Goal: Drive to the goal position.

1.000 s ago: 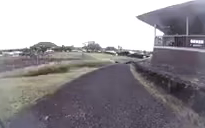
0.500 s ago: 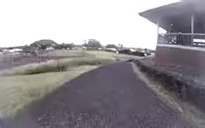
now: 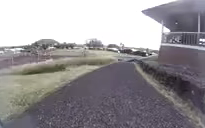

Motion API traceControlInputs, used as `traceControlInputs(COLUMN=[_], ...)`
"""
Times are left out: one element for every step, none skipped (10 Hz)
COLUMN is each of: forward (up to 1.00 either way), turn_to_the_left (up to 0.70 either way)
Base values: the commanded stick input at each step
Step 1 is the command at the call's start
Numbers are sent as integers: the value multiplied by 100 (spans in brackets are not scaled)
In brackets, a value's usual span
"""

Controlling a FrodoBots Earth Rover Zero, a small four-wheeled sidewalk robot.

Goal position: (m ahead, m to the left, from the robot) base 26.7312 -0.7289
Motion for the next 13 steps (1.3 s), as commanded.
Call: traceControlInputs(forward=[85,85,85,85,85,85,85,85,85,85,85,85,85], turn_to_the_left=[-33,-32,-12,0,0,0,0,0,0,0,0,0,0])
